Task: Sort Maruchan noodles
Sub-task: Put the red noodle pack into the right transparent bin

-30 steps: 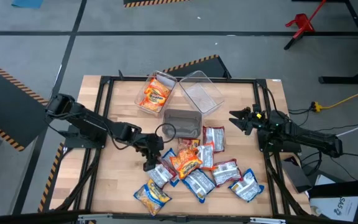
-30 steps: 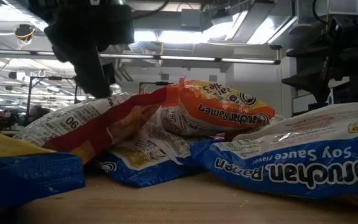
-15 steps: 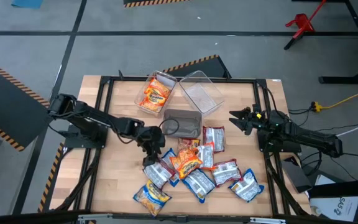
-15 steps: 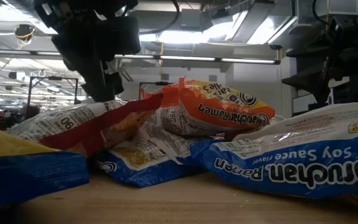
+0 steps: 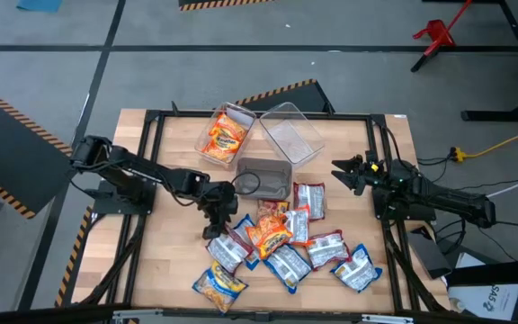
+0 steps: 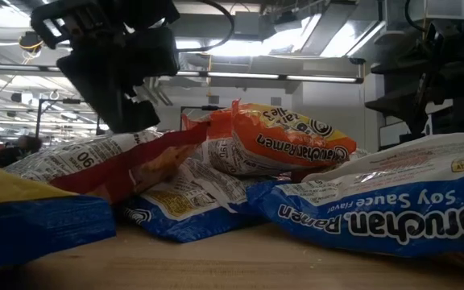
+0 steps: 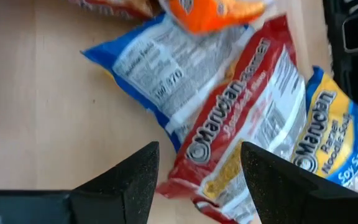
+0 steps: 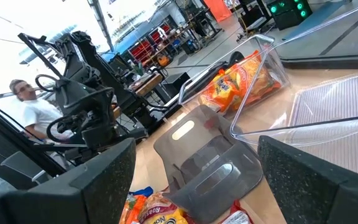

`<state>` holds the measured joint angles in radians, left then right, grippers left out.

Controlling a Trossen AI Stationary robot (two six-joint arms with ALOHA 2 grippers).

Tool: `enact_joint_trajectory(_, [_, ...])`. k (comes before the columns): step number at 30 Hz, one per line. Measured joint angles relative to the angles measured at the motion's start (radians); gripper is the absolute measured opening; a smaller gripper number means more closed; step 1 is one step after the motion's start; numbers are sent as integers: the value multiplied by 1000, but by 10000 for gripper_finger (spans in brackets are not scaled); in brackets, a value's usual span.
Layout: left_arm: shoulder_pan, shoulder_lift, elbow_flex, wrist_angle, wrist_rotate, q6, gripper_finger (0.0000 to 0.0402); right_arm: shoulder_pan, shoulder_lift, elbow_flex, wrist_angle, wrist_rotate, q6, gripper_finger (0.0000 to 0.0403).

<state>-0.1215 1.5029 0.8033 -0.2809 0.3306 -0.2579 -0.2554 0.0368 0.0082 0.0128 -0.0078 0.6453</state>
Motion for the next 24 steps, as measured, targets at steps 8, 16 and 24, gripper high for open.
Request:
enact_joint_trajectory(8, [-1, 48, 1, 2, 62, 27, 221, 0, 0, 0, 0, 0, 0, 324])
enact_joint_trajectory(16, [-13, 133, 1, 23, 188, 59, 221, 0, 0, 0, 0, 0, -4, 324])
enact_joint_trajectory(24, [-18, 199, 0, 53, 344, 53, 204, 0, 0, 0, 0, 0, -25, 324])
